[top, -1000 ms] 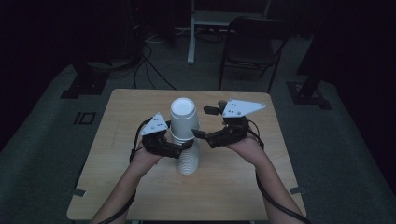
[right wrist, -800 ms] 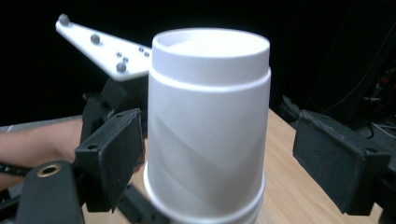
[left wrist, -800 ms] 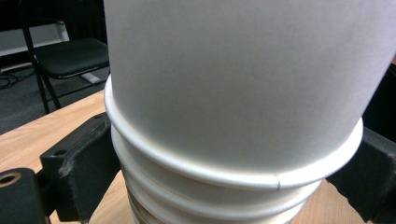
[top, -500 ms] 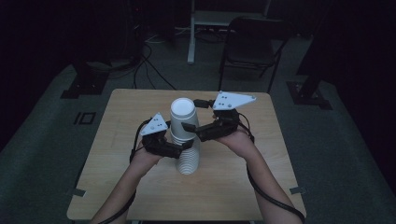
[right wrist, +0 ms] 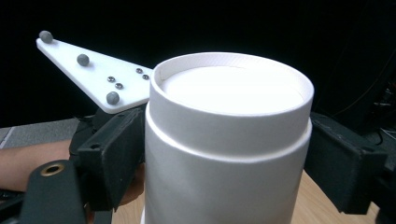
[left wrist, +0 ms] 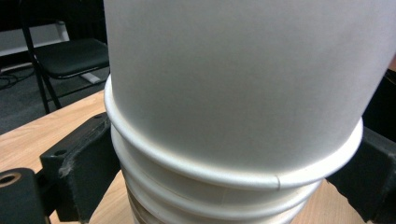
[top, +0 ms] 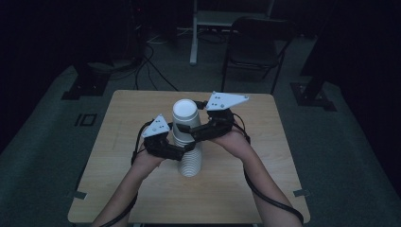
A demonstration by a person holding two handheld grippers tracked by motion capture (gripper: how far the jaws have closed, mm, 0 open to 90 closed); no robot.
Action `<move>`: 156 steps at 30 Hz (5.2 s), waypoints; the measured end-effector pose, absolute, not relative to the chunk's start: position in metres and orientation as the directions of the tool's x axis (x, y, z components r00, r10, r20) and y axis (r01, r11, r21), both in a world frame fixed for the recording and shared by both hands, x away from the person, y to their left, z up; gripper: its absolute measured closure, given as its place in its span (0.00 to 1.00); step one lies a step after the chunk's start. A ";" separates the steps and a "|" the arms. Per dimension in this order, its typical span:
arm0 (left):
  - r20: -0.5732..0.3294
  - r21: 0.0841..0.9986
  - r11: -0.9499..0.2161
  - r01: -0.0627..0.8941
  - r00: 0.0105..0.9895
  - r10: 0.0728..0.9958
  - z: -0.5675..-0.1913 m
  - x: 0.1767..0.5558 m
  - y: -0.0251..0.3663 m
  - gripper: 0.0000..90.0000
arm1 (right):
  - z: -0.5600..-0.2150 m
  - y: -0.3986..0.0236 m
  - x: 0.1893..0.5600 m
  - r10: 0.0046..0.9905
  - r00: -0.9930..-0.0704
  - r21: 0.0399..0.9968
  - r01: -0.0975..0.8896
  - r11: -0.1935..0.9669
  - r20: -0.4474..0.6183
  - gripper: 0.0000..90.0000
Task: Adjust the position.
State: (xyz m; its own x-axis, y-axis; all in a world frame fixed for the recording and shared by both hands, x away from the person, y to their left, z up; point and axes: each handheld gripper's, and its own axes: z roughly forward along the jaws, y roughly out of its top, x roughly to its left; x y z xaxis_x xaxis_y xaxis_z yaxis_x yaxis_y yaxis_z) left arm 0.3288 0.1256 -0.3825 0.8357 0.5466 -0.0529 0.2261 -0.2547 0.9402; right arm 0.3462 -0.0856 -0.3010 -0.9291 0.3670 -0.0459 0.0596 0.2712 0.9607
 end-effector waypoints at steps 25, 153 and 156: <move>-0.053 0.941 -0.253 0.225 0.836 0.546 -0.383 0.329 0.126 0.06 | -0.275 -0.083 0.341 0.378 -0.924 0.973 0.031 0.227 -0.058 0.23; -0.142 0.913 -0.312 0.262 0.923 0.358 -0.461 0.248 0.073 0.03 | -0.369 -0.256 0.285 0.627 -0.778 0.973 0.170 0.156 0.035 0.23; -0.163 0.918 -0.291 0.268 0.927 0.339 -0.458 0.253 0.066 0.03 | -0.367 -0.255 0.284 0.624 -0.781 0.974 0.162 0.157 0.029 0.23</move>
